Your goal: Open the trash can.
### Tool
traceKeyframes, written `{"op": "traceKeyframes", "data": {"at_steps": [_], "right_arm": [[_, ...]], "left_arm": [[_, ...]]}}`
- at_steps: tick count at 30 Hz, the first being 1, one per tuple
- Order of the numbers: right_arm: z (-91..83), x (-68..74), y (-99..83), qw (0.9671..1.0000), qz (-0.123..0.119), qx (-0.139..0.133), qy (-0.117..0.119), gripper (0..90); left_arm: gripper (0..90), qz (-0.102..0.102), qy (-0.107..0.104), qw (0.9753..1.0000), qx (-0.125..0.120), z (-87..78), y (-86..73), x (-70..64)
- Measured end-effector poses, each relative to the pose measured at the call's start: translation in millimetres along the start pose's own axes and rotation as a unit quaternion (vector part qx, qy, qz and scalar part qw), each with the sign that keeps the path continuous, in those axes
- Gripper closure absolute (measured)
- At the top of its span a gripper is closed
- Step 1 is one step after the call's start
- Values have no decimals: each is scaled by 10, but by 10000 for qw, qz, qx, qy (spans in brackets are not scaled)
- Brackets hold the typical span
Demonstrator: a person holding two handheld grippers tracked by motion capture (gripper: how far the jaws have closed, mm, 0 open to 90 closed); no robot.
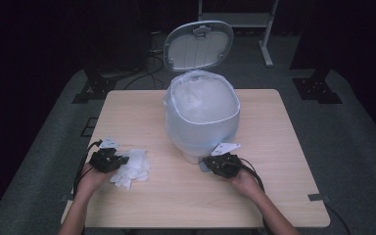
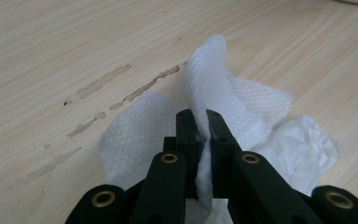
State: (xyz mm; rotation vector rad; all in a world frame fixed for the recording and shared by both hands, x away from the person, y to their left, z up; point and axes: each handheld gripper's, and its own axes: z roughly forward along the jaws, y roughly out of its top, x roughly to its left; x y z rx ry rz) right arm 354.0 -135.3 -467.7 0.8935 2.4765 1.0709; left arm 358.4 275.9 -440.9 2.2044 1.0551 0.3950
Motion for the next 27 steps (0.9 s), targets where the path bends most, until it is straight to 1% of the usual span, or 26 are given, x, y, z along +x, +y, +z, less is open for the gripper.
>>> {"op": "traceKeyframes", "data": {"at_steps": [4, 9, 10, 11, 17, 19, 21, 24, 27], "right_arm": [[1, -2, 0, 10000, -21, 6, -13, 799], [2, -3, 0, 10000, -26, 2, -16, 799], [2, 1, 2, 10000, -2, 19, -8, 798], [2, 4, 3, 10000, 6, 23, -11, 798], [3, 6, 4, 10000, 17, 19, -12, 798], [2, 4, 2, 10000, 0, 19, -14, 798], [3, 1, -1, 10000, -26, 3, -17, 798], [2, 4, 0, 10000, -8, 10, -17, 798], [2, 4, 1, 10000, -10, 12, -18, 798]], "left_arm": [[871, 115, -63, 9999, -102, -71, 29, -10], [870, 152, -162, 9995, -211, -170, 61, -21], [871, 193, -158, 9995, -216, -194, 68, -19], [870, 165, -164, 9994, -248, -214, 72, -19], [871, 184, -197, 9992, -307, -339, 105, -10], [870, 85, -221, 9991, -346, -377, 121, -5], [870, 81, -229, 9991, -347, -404, 134, -5], [870, 119, -254, 9990, -353, -450, 160, -25], [870, 206, -277, 9988, -360, -499, 193, -45]]}}
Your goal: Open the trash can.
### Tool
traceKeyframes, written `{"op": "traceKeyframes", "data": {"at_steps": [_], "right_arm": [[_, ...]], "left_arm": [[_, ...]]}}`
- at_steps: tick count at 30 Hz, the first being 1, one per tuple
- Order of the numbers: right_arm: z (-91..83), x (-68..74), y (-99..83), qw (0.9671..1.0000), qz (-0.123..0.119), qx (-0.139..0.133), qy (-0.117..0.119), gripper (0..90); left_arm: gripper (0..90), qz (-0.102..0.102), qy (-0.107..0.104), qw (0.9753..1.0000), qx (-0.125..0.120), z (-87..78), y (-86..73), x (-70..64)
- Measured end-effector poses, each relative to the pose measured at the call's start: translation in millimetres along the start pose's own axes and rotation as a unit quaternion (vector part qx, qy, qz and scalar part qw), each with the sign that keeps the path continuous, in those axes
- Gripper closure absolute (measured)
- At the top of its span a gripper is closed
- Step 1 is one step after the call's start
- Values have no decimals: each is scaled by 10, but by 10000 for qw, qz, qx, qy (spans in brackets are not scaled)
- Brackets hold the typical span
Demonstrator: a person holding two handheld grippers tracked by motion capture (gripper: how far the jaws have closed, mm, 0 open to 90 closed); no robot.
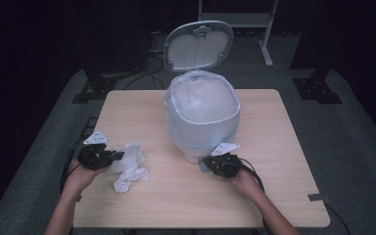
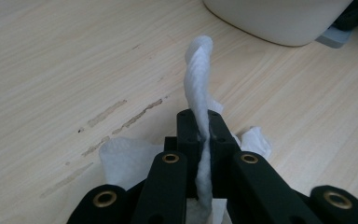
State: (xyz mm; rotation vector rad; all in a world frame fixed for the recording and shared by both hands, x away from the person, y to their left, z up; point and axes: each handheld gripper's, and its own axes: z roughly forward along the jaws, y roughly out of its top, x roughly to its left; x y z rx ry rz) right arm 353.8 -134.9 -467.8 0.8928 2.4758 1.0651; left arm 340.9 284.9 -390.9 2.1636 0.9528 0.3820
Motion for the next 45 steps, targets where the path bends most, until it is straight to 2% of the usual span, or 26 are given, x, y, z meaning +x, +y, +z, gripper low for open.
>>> {"op": "traceKeyframes", "data": {"at_steps": [3, 11, 16, 34, 38, 45], "right_arm": [[0, 0, 0, 10000, -2, 0, 0, 798], [0, 0, 0, 10000, -9, 1, 4, 798], [0, 1, -1, 10000, -24, -3, 0, 798], [0, -2, 4, 10000, -48, 15, 9, 797], [0, -8, 5, 10000, -61, 16, 33, 797], [2, -18, 15, 9999, -88, 45, 68, 796]], "left_arm": [[870, 63, -81, 9999, -16, -50, 40, -14], [866, -58, -379, 9990, -210, -159, 101, 14], [866, -48, -513, 9983, -255, -207, 133, 3], [864, 41, -801, 9965, -253, -285, 348, -92], [860, 73, -901, 9956, -261, -309, 394, -100], [861, 97, -960, 9951, -223, -346, 466, -100]]}}
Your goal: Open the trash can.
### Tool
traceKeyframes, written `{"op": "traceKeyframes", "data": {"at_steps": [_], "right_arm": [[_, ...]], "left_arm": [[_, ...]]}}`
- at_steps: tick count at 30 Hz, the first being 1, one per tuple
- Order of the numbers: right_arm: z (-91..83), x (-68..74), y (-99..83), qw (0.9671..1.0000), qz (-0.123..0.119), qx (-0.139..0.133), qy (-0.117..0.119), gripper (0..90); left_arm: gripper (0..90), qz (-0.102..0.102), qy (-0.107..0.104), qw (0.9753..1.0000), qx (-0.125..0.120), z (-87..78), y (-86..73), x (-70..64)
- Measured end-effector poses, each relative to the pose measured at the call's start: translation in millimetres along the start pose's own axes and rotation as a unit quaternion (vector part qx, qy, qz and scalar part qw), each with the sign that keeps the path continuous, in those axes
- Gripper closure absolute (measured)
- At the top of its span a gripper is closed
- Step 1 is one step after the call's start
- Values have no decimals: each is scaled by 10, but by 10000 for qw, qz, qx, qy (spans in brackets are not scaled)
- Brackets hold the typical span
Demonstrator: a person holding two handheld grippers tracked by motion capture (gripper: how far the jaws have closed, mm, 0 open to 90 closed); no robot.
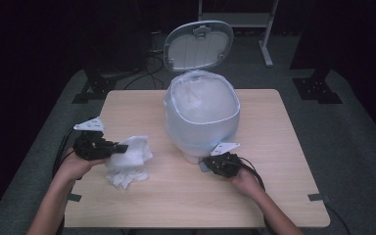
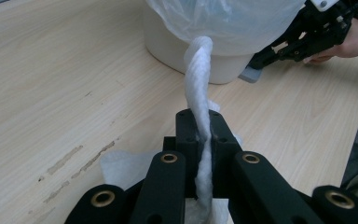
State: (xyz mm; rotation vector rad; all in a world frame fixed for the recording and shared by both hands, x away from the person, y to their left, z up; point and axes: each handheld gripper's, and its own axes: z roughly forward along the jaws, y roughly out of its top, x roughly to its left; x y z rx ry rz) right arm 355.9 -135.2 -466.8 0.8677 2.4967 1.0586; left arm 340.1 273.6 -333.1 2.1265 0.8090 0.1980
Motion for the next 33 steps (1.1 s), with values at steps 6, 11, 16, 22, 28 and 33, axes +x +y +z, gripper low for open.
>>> {"op": "traceKeyframes", "data": {"at_steps": [6, 11, 16, 22, 28, 33], "right_arm": [[0, -2, 5, 10000, -25, 17, 12, 796], [0, -2, 4, 10000, -35, 2, 20, 796], [-1, -1, 5, 10000, -37, 9, 23, 797], [0, 0, 7, 10000, -40, 13, 23, 796], [0, 6, 3, 10000, -43, -9, 5, 797], [0, 11, 1, 10000, 2, -31, 30, 797]], "left_arm": [[860, 52, -129, 9999, -1, -35, 74, -25], [860, 102, -182, 9998, 5, -52, 132, -49], [860, 157, -201, 9997, -28, -77, 188, -58], [860, 194, -269, 9994, -31, -110, 266, -73], [855, 251, -322, 9992, -32, -169, 370, -103], [856, 306, -317, 9990, 5, -211, 431, -127]]}}
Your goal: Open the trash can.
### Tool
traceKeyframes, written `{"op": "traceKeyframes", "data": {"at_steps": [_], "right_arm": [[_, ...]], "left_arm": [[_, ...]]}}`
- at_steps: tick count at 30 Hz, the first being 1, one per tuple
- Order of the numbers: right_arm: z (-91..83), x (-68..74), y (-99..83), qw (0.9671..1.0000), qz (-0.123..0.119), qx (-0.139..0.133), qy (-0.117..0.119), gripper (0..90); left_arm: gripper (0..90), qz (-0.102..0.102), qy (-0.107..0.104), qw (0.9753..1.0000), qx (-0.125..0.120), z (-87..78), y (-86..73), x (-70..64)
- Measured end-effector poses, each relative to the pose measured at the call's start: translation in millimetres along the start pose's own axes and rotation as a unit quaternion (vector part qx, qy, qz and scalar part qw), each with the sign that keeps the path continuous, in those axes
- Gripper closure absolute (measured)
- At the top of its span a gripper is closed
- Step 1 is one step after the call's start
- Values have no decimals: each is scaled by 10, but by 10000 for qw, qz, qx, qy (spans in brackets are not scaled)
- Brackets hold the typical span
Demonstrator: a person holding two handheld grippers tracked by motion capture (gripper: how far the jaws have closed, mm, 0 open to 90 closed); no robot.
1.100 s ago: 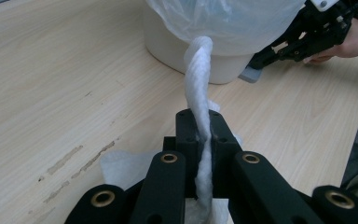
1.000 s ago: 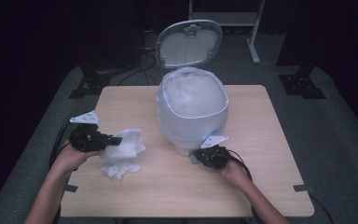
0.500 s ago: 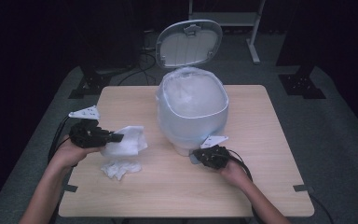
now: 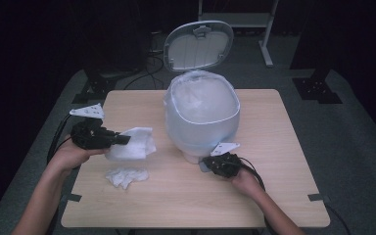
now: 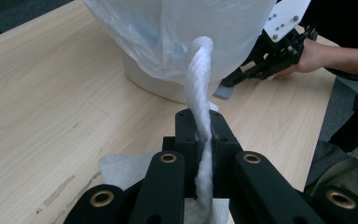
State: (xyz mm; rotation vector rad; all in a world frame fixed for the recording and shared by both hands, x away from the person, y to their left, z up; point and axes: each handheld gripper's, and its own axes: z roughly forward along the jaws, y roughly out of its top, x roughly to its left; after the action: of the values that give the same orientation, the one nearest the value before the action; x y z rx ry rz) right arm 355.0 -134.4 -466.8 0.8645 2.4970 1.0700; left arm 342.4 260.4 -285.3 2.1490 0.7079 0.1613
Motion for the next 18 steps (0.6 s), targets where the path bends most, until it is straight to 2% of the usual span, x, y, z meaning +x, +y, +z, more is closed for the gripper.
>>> {"op": "traceKeyframes", "data": {"at_steps": [18], "right_arm": [[-1, -2, 4, 10000, 2, 18, -7, 797]], "left_arm": [[855, 134, -8, 9999, -19, -142, 212, -81]]}}
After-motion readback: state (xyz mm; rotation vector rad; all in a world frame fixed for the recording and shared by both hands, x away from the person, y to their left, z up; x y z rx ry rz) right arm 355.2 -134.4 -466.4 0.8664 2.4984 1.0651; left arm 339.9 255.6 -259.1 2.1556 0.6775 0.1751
